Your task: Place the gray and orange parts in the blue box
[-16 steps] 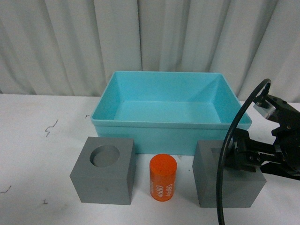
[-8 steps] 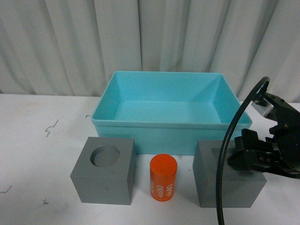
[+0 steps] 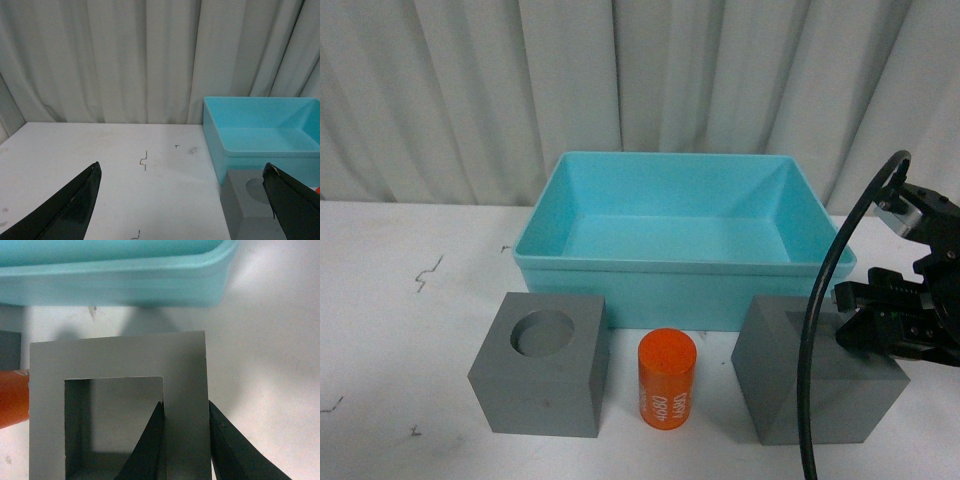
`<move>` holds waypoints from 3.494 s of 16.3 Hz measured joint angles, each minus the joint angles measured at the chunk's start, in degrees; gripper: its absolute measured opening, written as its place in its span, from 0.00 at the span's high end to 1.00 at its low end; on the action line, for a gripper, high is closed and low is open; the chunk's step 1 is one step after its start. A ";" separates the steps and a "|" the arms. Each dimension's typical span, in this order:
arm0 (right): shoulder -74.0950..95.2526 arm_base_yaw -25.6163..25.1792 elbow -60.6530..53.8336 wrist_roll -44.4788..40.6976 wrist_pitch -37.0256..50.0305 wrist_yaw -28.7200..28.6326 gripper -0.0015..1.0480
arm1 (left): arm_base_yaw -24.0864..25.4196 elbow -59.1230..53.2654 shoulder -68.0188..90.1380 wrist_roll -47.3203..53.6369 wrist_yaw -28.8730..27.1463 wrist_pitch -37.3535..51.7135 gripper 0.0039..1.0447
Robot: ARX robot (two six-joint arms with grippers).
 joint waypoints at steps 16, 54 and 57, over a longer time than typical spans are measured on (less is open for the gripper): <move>-4.81 0.20 23.98 -3.89 -17.88 4.37 0.82 | 0.00 0.00 0.00 0.00 0.00 -0.02 0.06; 9.77 3.28 38.97 3.17 -9.84 9.79 0.06 | 0.00 0.00 0.00 0.00 -0.02 -0.02 0.06; 1.16 4.04 36.04 2.29 -5.88 10.25 0.07 | 0.00 0.00 0.00 0.00 -0.02 0.00 0.06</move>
